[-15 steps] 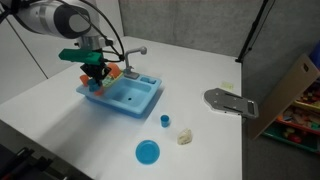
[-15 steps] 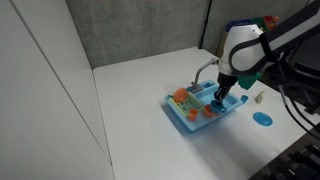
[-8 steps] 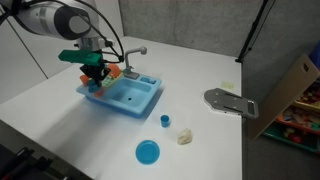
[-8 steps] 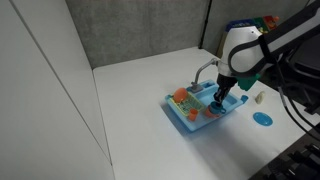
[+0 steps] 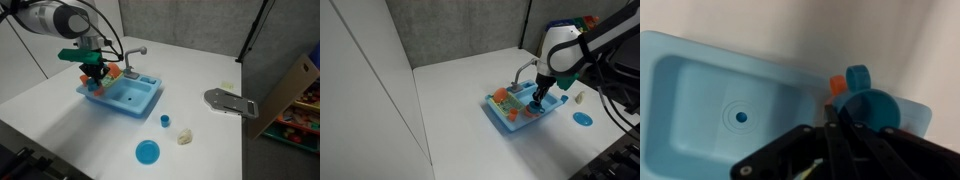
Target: Move the blue cup from the plate to inside the orange cup
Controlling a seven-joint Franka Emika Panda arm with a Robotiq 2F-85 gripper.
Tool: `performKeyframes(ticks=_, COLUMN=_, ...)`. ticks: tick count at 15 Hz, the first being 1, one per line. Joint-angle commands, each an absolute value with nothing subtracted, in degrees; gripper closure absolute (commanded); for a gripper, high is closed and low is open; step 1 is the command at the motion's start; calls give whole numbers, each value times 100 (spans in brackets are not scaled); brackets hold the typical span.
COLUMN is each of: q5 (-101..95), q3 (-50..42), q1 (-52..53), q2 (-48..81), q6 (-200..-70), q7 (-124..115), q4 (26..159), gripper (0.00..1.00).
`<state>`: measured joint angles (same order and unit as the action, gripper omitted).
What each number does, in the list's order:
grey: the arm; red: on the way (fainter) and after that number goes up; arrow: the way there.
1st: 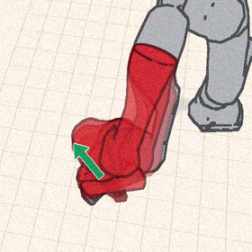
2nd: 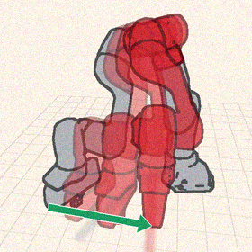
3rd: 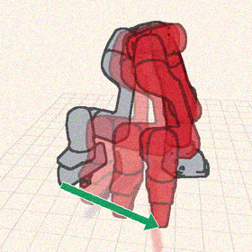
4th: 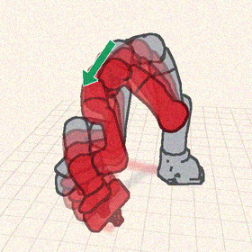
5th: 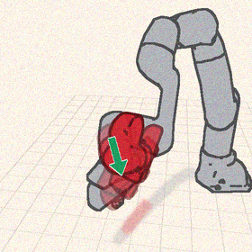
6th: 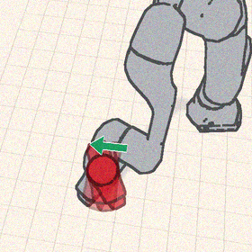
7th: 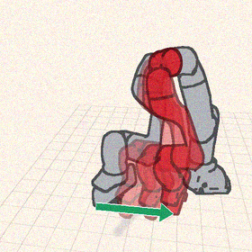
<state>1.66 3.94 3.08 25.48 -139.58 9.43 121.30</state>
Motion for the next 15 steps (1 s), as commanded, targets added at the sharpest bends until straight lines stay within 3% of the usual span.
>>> performKeyframes(ticks=1, q5=173, q3=468, q1=217, q2=2523, q6=-13844, q7=1001, q4=11986, gripper=97)
performKeyframes(ticks=15, q5=222, q3=487, q1=180, q2=2609, q6=-13822, q7=1038, q4=11765, gripper=97)
